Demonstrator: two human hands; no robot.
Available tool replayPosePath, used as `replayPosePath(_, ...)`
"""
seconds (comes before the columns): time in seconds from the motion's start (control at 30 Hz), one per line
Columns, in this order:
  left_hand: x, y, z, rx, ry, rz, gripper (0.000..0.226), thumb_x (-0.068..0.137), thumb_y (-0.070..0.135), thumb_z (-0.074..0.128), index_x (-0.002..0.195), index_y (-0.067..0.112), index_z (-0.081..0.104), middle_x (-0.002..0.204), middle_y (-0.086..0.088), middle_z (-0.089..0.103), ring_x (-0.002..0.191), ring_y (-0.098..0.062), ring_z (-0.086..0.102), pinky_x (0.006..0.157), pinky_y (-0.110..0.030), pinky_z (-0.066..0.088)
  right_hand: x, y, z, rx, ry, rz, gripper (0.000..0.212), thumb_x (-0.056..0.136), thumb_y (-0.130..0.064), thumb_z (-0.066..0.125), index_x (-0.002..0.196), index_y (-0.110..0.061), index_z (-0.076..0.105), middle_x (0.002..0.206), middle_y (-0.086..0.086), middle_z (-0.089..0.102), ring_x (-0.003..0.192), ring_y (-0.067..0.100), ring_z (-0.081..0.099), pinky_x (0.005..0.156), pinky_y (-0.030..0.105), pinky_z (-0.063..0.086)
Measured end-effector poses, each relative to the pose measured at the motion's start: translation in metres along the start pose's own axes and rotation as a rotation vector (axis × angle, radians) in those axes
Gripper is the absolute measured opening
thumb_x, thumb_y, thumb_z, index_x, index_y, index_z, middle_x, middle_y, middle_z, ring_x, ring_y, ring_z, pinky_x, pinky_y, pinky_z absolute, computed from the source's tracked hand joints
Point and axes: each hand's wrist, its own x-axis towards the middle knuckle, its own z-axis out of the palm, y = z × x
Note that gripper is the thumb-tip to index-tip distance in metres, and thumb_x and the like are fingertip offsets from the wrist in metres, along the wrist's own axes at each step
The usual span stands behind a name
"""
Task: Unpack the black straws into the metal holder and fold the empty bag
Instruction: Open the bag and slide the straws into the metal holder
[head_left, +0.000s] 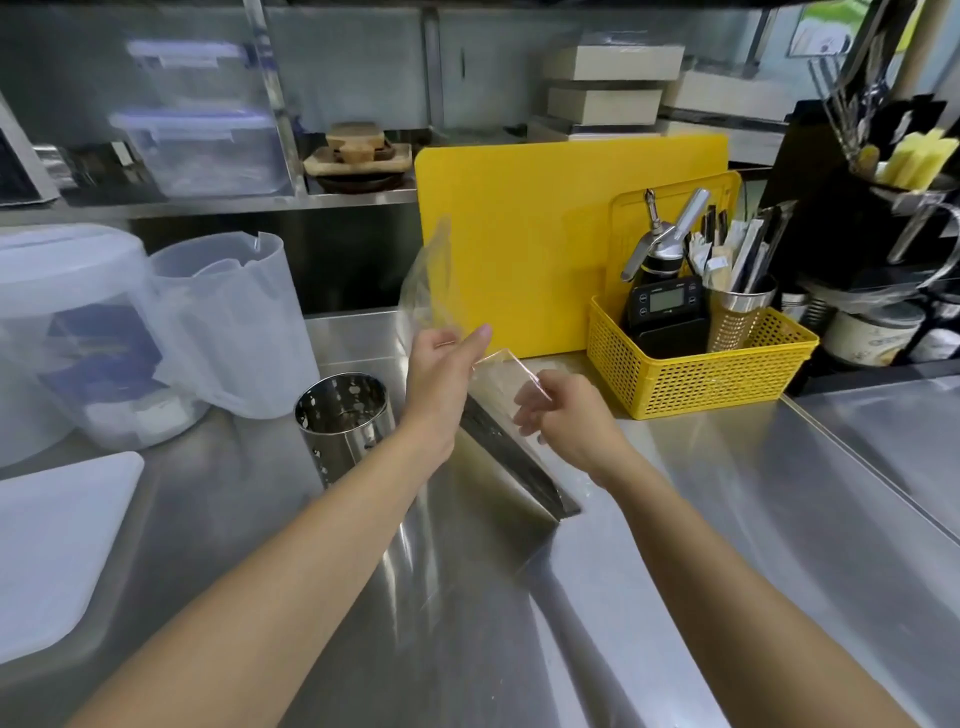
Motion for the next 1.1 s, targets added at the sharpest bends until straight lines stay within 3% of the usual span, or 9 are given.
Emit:
replayPosePath(0.17, 0.0, -0.003, -0.008, 0.015, 0.017, 0.122, 0.049, 0.08, 0.024, 0.067, 0.12, 0.008, 0.044, 0.114, -0.003, 0.053, 0.109, -0.017, 0.053, 0.093, -0.025, 0.04, 0.004, -0.005, -0.021, 0.046, -0.014, -0.113, 0.029, 0.073, 0.019, 0.035, 0.089, 0.008, 0.057, 0.073, 0.007, 0.059, 0.065, 0.017, 0.057, 0.053, 0.012, 0.043)
replayPosePath(0.27, 0.005, -0.011, -0.018, 0.37, 0.02, 0.478, 0.068, 0.074, 0.01, 0.072, 0.127, 0.013, 0.031, 0.129, -0.007, 0.04, 0.121, -0.021, 0.042, 0.104, -0.033, 0.036, 0.009, -0.007, -0.033, 0.061, -0.031, -0.153, 0.034, 0.072, 0.021, 0.037, 0.074, -0.007, 0.057, 0.07, 0.006, 0.059, 0.065, 0.019, 0.055, 0.062, 0.022, 0.046)
replayPosePath(0.43, 0.014, -0.013, -0.02, 1.108, -0.102, 1.07, 0.101, 0.063, 0.039, 0.078, 0.137, 0.037, 0.008, 0.149, -0.001, 0.004, 0.139, -0.024, 0.004, 0.111, -0.044, -0.001, 0.011, -0.011, -0.041, 0.004, -0.112, -0.199, 0.03, 0.078, 0.016, 0.042, 0.074, -0.009, 0.058, 0.066, 0.005, 0.059, 0.066, 0.019, 0.055, 0.068, 0.029, 0.046)
replayPosePath(0.57, 0.022, -0.01, -0.012, 1.193, -0.065, 1.255, 0.039, 0.075, 0.037, 0.062, 0.112, 0.026, 0.059, 0.129, 0.003, 0.055, 0.133, -0.019, 0.027, 0.108, -0.041, -0.007, 0.012, -0.014, -0.037, 0.018, -0.159, -0.219, 0.025, 0.08, 0.01, 0.053, 0.075, -0.013, 0.062, 0.069, 0.005, 0.063, 0.069, 0.016, 0.058, 0.071, 0.027, 0.046)
replayPosePath(0.63, 0.025, -0.007, -0.011, 1.144, -0.02, 1.261, 0.008, 0.079, 0.028, 0.061, 0.08, 0.024, 0.067, 0.095, 0.009, 0.071, 0.119, -0.016, 0.05, 0.107, -0.042, 0.001, 0.013, -0.014, -0.037, 0.039, -0.151, -0.201, 0.012, 0.081, -0.003, 0.066, 0.079, -0.014, 0.065, 0.077, 0.003, 0.068, 0.076, 0.019, 0.062, 0.075, 0.03, 0.046)
replayPosePath(0.77, 0.029, 0.001, -0.014, 1.116, 0.075, 1.139, 0.022, 0.082, 0.034, 0.053, 0.07, 0.022, 0.067, 0.079, 0.011, 0.07, 0.104, -0.021, 0.062, 0.104, -0.041, 0.004, 0.011, -0.012, -0.047, 0.029, -0.168, -0.128, 0.032, 0.071, -0.018, 0.078, 0.099, -0.012, 0.065, 0.094, 0.004, 0.069, 0.092, 0.023, 0.063, 0.081, 0.031, 0.048)
replayPosePath(0.87, 0.032, 0.008, -0.013, 1.117, 0.102, 1.055, 0.019, 0.084, 0.033, 0.057, 0.073, 0.021, 0.067, 0.081, 0.008, 0.07, 0.104, -0.022, 0.059, 0.105, -0.043, 0.001, 0.007, -0.007, -0.053, -0.026, -0.229, -0.091, 0.037, 0.072, -0.017, 0.077, 0.105, -0.012, 0.063, 0.098, 0.001, 0.067, 0.094, 0.019, 0.063, 0.084, 0.031, 0.049)
replayPosePath(1.0, 0.032, 0.013, -0.006, 1.067, 0.084, 1.033, 0.017, 0.083, 0.033, 0.06, 0.077, 0.02, 0.069, 0.09, 0.006, 0.07, 0.111, -0.022, 0.055, 0.106, -0.045, 0.001, 0.013, 0.001, -0.046, -0.115, -0.057, -0.133, 0.009, 0.082, -0.007, 0.067, 0.083, -0.015, 0.065, 0.077, -0.008, 0.065, 0.073, 0.009, 0.059, 0.066, 0.021, 0.045)
replayPosePath(1.1, 0.037, 0.011, -0.009, 1.042, 0.138, 1.088, 0.034, 0.077, 0.044, 0.061, 0.106, 0.027, 0.061, 0.125, -0.002, 0.057, 0.127, -0.025, 0.039, 0.107, -0.041, 0.003, 0.018, 0.002, -0.046, -0.013, 0.059, -0.141, 0.01, 0.083, -0.001, 0.061, 0.077, -0.007, 0.066, 0.067, -0.002, 0.064, 0.056, -0.001, 0.052, 0.057, 0.014, 0.042)
